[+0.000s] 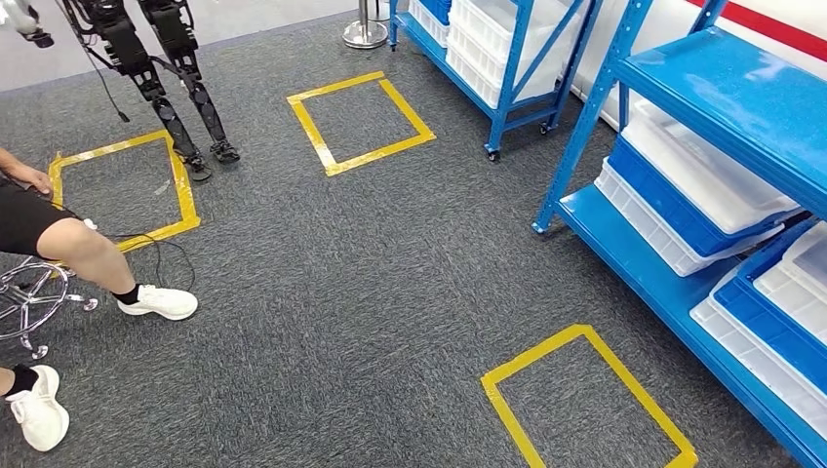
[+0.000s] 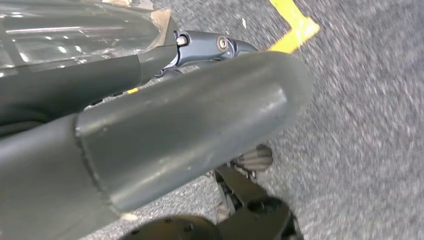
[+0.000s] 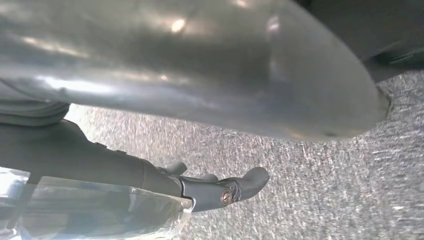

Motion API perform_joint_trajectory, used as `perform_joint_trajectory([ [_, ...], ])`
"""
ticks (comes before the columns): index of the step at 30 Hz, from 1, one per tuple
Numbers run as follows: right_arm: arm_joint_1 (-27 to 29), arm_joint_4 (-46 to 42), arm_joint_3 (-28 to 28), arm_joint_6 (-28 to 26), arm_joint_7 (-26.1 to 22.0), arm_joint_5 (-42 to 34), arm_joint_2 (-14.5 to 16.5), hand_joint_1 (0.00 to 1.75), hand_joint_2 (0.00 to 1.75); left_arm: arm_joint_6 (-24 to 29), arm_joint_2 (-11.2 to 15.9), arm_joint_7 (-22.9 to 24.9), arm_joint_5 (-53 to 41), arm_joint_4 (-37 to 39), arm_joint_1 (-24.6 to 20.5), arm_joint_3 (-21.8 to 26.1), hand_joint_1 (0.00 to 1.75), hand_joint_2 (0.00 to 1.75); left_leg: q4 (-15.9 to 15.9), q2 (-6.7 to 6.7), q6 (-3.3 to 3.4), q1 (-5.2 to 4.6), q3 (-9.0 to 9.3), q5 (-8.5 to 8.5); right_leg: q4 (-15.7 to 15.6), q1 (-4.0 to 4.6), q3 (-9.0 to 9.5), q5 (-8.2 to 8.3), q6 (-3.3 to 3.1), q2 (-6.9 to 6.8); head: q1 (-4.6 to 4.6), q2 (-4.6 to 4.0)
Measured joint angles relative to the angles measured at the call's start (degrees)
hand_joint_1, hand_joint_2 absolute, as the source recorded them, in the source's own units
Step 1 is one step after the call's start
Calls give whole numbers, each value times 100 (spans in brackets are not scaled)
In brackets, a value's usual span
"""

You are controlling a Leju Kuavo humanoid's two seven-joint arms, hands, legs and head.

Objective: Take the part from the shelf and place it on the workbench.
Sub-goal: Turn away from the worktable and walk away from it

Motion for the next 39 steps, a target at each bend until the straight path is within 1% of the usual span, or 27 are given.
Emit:
perform_joint_trajectory([
  [1,-8,0,-11,-2,-5,-1,3,0,0,-4,7,-2,-7,0,1,-1,0,0,6,56,-42,-11,21,-25,-267,5,152,73,-1,-95,-9,0],
  [2,-13,0,-20,-3,-12,-1,3,0,0,-9,14,-4,-16,0,-5,-1,0,0,9,107,-84,-21,45,-47,-400,23,228,101,-26,-151,-19,0],
  [4,-10,0,-41,-8,-21,2,-7,0,0,-19,17,-9,-33,0,-32,-2,0,0,-3,210,-155,-5,97,-74,-420,67,231,102,-117,-65,-42,0],
  [5,-3,0,-50,-10,-22,9,-16,0,0,-22,15,-10,-37,0,-49,-3,0,0,4,194,-192,26,118,-95,-430,56,239,107,-161,-4,-43,0],
  [7,-6,0,-57,-13,-8,36,-28,0,0,-12,9,-10,-43,1,-61,-4,0,0,255,-66,-241,70,32,-294,-457,32,262,125,-269,118,-62,0],
  [9,-22,0,-58,-14,6,64,-28,0,0,24,7,-8,-45,2,-40,-4,0,0,931,-371,-242,77,-294,-669,-463,51,263,135,-345,250,-86,0],
  [10,-28,0,-58,-14,9,75,-25,0,0,50,7,-6,-45,2,-28,-3,0,0,1301,-418,-234,73,-493,-811,-463,76,262,138,-365,326,-88,0],
  [11,-29,0,-58,-14,14,80,-23,0,0,73,7,-5,-46,2,-19,-3,0,0,1536,-438,-222,69,-640,-849,-461,99,262,140,-370,406,-88,0],
  [12,-26,0,-58,-14,18,84,-23,0,0,96,7,-6,-49,2,-16,-3,0,0,1604,-449,-205,67,-709,-788,-459,117,265,143,-375,482,-88,0],
  [13,-25,0,-58,-14,22,85,-24,0,0,112,7,-6,-50,2,-15,-3,0,0,1435,-465,-178,66,-663,-611,-458,131,273,146,-378,560,-86,0],
  [14,-24,0,-58,-14,23,86,-25,0,0,121,6,-6,-52,2,-16,-3,0,0,1093,-514,-144,64,-524,-378,-457,139,284,147,-377,636,-88,0],
  [16,-29,0,-58,-14,23,87,-19,0,0,129,9,-7,-53,2,-19,-3,0,0,393,-731,-91,51,-214,-52,-454,155,297,155,-361,772,-84,0],
  [18,-32,0,-58,-14,23,89,-8,0,0,130,12,-9,-55,2,-23,-3,0,0,125,-844,-73,16,-101,15,-452,161,277,174,-324,863,-80,0],
  [20,-25,0,-58,-14,23,91,-2,0,0,130,11,-10,-55,2,-29,-3,0,0,98,-746,-43,-28,-98,43,-467,150,223,204,-261,944,-81,0],
  [21,-20,0,-58,-14,23,92,-1,0,0,130,8,-10,-55,2,-33,-3,0,0,57,-688,-9,-26,-88,76,-457,152,197,210,-234,943,-80,0],
  [23,-15,0,-58,-14,23,92,-2,0,0,131,1,-12,-55,2,-38,-4,0,0,-46,-557,66,-17,-60,150,-295,165,75,118,-206,728,-67,0],
  [25,-28,0,-59,-14,22,96,-3,0,0,150,-1,-18,-52,2,-26,-3,0,0,-93,-406,106,-20,-53,180,257,151,-206,-171,-222,416,-41,0],
  [27,-31,0,-59,-15,22,104,-2,0,0,190,-1,-45,-13,2,-16,6,0,0,-93,-227,113,-23,-69,179,919,101,-526,-432,-183,313,-27,0],
  [28,-21,0,-60,-17,22,113,-3,0,0,212,-2,-66,23,2,-15,17,0,0,-92,-141,106,-20,-74,175,1037,68,-570,-453,-129,291,-29,0],
  [29,-11,0,-59,-21,22,122,-4,0,0,227,-5,-86,65,2,-18,35,0,0,-90,-64,94,-14,-73,168,912,36,-486,-384,-58,258,-27,0],
  [30,-2,0,-59,-26,22,133,-6,0,0,239,-8,-102,97,2,-20,54,0,0,-86,6,73,-4,-63,156,581,6,-291,-259,15,192,-27,0],
  [31,-1,0,-59,-31,21,143,-7,0,0,246,-10,-113,118,2,-21,76,0,0,-77,71,41,-1,-45,138,165,-20,-54,-128,71,54,-24,0],
  [32,-8,0,-59,-34,21,150,-3,0,0,254,-9,-118,127,2,-20,100,0,0,-64,134,-4,-7,-26,108,-181,-18,152,-13,94,-101,-17,0],
  [34,-22,0,-59,-42,16,168,7,0,0,278,-5,-121,128,2,-27,138,0,0,-48,249,-93,-29,29,57,-490,9,334,92,31,-266,-30,0],
  [36,-20,0,-58,-45,11,182,7,0,0,304,-10,-123,128,2,-57,153,0,0,-66,363,-163,-13,88,32,-492,34,327,114,-76,-147,-51,0],
  [37,-15,0,-59,-45,11,187,4,0,0,326,-15,-124,128,2,-76,155,0,0,-41,303,-199,15,101,-5,-501,20,328,123,-117,-74,-58,0],
  [39,-21,0,-60,-45,17,197,3,0,0,417,-31,-134,120,2,-93,156,0,0,267,-34,-249,62,-11,-245,-520,-18,334,150,-227,68,-82,0],
])
